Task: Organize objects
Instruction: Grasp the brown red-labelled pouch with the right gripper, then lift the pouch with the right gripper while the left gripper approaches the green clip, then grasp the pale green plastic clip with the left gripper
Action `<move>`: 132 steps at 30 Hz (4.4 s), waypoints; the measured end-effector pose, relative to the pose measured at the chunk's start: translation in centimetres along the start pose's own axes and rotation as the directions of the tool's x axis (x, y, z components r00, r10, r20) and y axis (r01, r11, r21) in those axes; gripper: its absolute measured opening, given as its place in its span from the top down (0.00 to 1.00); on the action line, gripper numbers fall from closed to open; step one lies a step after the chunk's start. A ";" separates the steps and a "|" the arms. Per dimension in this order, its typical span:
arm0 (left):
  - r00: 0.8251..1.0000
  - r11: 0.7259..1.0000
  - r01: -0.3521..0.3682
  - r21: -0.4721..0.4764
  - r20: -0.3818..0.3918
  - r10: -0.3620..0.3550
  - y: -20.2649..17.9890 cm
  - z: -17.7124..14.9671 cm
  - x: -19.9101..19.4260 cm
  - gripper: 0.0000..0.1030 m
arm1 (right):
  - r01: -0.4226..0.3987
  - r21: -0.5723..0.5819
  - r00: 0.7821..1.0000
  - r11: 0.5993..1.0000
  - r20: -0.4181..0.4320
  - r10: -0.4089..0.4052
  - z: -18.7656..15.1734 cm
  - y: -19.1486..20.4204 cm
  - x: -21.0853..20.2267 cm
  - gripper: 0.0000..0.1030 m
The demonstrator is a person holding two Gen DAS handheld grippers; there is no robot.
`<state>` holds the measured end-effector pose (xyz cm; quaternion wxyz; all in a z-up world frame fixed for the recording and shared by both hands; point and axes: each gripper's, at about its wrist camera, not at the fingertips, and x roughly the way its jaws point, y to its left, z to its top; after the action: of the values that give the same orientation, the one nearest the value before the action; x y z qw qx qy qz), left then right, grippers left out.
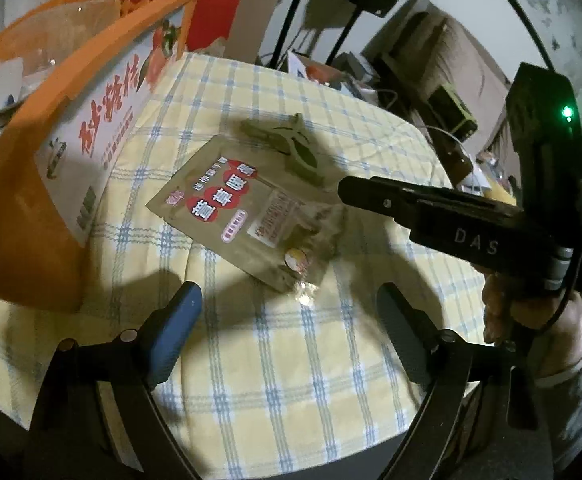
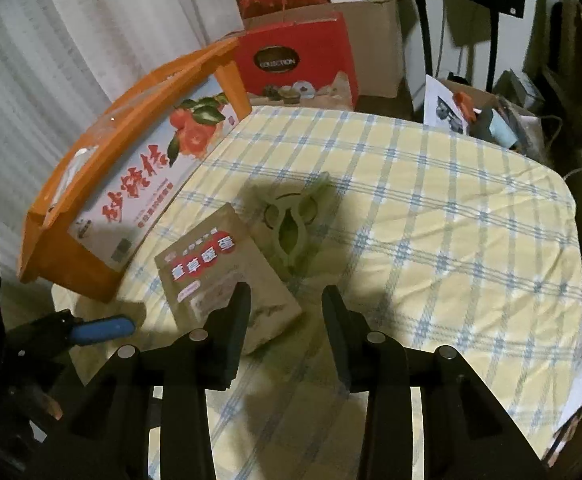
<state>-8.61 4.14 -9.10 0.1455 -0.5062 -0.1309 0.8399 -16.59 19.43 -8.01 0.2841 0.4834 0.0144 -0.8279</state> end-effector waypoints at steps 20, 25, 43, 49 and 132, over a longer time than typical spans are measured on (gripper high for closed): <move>0.992 0.992 0.127 -0.014 0.018 -0.126 1.4 1.0 1.5 0.16 | -0.216 0.081 0.973 0.973 -0.061 0.221 -1.9 0.0 1.2 0.82; 0.982 0.982 0.186 0.031 0.012 -0.186 0.4 0.8 1.3 0.31 | -0.267 0.127 0.959 0.955 -0.057 0.276 -2.7 -0.4 0.1 0.85; 0.999 0.998 -0.008 0.063 0.041 0.006 -0.1 0.1 -0.9 0.22 | -0.138 0.089 0.990 0.986 -0.020 0.141 -2.6 -0.4 -1.2 0.66; 0.998 0.998 -0.064 -0.006 0.015 0.064 1.7 -0.1 0.5 0.22 | -0.124 0.089 0.991 0.988 -0.029 0.127 -2.0 0.2 0.6 0.62; 0.993 0.966 -0.092 0.242 -0.052 0.107 -5.2 10.6 8.4 0.11 | -0.375 0.444 0.927 0.814 0.210 0.312 -8.8 -12.9 -7.9 0.95</move>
<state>-21.20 11.33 -9.15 0.1673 -0.5178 0.0018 0.8390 -12.87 36.47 -9.51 0.3015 0.4791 -0.2954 -0.7696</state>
